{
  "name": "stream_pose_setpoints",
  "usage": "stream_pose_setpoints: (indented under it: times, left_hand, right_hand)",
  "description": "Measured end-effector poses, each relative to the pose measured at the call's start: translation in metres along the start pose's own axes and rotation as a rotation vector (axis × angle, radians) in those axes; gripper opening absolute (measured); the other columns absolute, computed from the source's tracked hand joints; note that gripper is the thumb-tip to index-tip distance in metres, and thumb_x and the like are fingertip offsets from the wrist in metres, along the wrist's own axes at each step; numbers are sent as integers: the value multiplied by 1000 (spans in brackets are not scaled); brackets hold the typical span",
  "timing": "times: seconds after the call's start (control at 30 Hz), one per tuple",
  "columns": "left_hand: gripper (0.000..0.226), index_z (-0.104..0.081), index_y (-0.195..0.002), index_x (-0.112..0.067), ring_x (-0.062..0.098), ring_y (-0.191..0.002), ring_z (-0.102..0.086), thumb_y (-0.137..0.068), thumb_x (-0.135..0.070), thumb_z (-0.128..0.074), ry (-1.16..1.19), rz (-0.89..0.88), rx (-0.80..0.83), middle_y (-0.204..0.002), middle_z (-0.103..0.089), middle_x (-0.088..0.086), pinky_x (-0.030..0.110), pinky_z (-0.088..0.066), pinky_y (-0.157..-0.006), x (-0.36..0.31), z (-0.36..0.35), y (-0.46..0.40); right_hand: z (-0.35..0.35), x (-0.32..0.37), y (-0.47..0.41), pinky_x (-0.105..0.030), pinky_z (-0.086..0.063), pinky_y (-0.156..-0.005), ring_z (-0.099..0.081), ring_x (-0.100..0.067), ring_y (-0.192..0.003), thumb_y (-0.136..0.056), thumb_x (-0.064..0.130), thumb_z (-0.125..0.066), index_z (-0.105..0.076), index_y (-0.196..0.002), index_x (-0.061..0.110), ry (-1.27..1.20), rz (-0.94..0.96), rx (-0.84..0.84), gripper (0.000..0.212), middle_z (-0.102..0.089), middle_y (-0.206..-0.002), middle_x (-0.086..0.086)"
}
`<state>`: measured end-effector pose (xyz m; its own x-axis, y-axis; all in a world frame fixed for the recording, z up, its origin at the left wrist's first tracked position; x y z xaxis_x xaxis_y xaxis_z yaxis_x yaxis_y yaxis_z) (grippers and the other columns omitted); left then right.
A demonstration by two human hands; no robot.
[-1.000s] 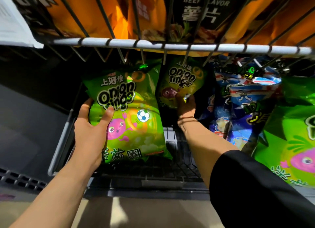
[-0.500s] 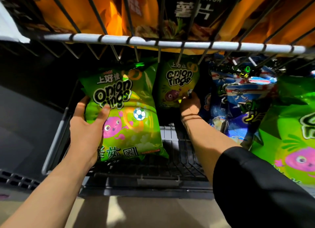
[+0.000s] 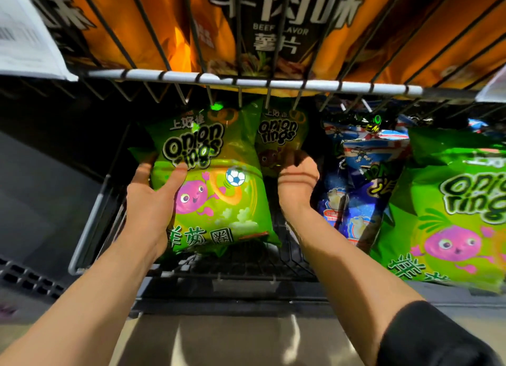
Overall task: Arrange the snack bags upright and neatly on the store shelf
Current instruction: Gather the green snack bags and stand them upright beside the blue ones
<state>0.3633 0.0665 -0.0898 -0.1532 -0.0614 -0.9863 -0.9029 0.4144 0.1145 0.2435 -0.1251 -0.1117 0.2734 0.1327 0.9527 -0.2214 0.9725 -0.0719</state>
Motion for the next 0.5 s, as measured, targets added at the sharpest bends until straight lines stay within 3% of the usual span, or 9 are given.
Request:
stream_pose_setpoints:
  times: [0.1,0.2,0.27,0.33,0.4,0.47,0.5]
  left_hand:
    - [78,-50,-122,-16,29,-103,-65,-60,-57,-77,-70,-25,-12,-122,-62,14,55,-53,-87,-3,-24,6]
    - [54,-52,-125,-15,25,-109,-63,-80,-37,-72,-114,-107,11,-118,-65,7,48,-49,-98,-6,-49,15]
    - [54,-45,-136,-16,13,-109,-58,-87,-22,-66,-121,-172,12,-119,-60,-6,27,-44,-100,-5,-67,19]
    - [59,-35,-143,-15,5,-107,-48,-90,-15,-61,-161,-202,23,-117,-49,-14,12,-35,-90,-2,-86,26]
    - [60,-32,-145,-21,11,-107,-52,-92,-13,-58,-190,-208,79,-116,-53,-8,19,-40,-92,10,-103,29]
    - [60,-29,-146,-29,17,-114,-56,-94,-12,-53,-247,-176,170,-125,-58,-1,27,-44,-98,24,-117,30]
    - [61,-27,-148,-30,17,-116,-55,-95,-9,-49,-261,-147,219,-130,-56,0,24,-46,-97,30,-122,29]
  right_hand:
    - [19,22,20,-18,-37,-62,-49,-1,-65,-96,19,-46,-63,-86,1,-178,131,14,27,-54,-74,-6]
    - [53,30,42,-36,-43,-64,-47,-21,-61,-81,56,-52,-56,-66,17,-267,180,-30,42,-52,-62,-8]
    - [65,23,47,-41,-52,-78,-61,-17,-75,-71,63,-54,-64,-87,16,-194,179,30,51,-65,-75,1]
    - [62,12,46,-40,-48,-96,-61,-8,-101,-64,66,-60,-54,-123,23,-42,133,136,73,-66,-106,6]
    - [56,1,44,-41,-41,-105,-50,-17,-123,-63,70,-61,-34,-139,29,134,161,182,91,-55,-130,1]
    - [57,-7,38,-41,-37,-108,-45,-26,-128,-72,59,-64,-29,-143,25,201,164,134,86,-49,-136,-6]
    - [59,-9,36,-39,-36,-108,-44,-29,-127,-78,51,-65,-28,-144,22,233,145,103,81,-48,-135,-9]
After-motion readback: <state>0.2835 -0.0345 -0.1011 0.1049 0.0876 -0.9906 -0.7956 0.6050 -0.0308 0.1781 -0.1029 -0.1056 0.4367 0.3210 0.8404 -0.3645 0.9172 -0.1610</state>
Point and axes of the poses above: each hand's wrist, its own y-axis away from the middle knuckle, its own z-axis out of the back of the hand, x = y × z, the point moved 3 cm from there along -y, towards the middle knuckle
